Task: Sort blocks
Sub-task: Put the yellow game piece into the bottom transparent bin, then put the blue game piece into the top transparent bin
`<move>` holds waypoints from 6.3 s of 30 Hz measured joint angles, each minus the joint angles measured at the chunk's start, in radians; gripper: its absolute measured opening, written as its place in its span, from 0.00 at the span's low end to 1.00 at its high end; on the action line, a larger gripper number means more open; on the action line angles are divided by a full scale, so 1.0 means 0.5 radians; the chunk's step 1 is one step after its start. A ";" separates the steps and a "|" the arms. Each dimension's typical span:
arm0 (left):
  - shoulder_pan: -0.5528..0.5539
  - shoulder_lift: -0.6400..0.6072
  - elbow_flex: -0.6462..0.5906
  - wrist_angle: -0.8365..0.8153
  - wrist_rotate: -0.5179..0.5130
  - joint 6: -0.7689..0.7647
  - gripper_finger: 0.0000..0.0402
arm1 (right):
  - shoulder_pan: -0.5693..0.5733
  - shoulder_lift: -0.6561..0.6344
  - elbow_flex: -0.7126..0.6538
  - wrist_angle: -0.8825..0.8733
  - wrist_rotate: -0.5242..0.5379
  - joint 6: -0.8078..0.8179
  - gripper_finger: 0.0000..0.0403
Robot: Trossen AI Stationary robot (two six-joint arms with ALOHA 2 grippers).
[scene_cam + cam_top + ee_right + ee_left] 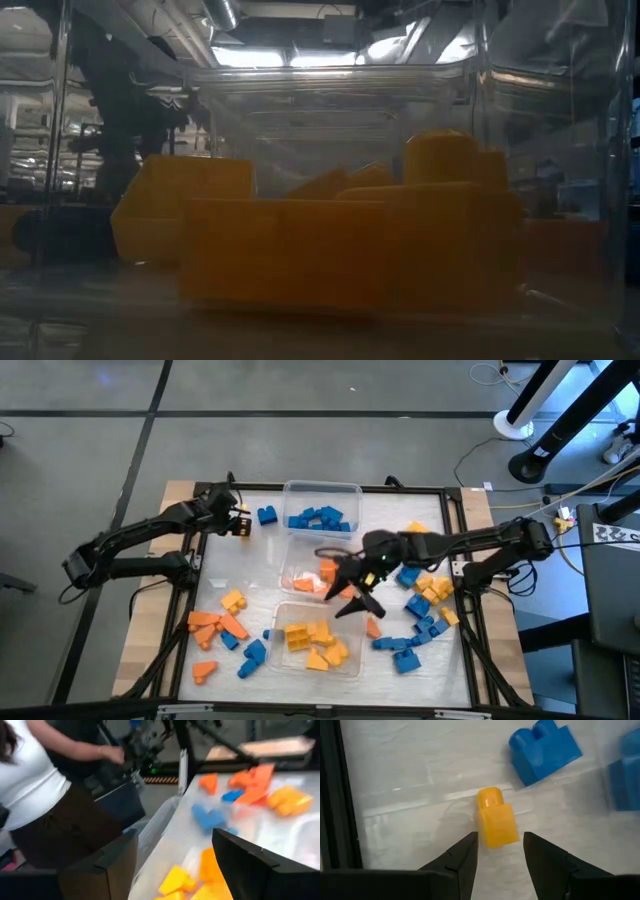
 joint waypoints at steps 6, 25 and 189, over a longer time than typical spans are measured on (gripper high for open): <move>-0.001 0.136 -0.036 0.000 -0.033 -0.064 0.37 | -0.128 -0.186 0.091 -0.419 0.287 -0.189 0.63; -0.007 0.470 -0.034 0.295 -0.030 -0.090 0.37 | -0.178 -0.699 0.107 -1.196 1.215 -0.406 0.63; -2.074 0.505 -0.033 2.363 0.969 -0.114 0.41 | 0.689 0.197 -0.259 -2.567 0.984 1.766 0.63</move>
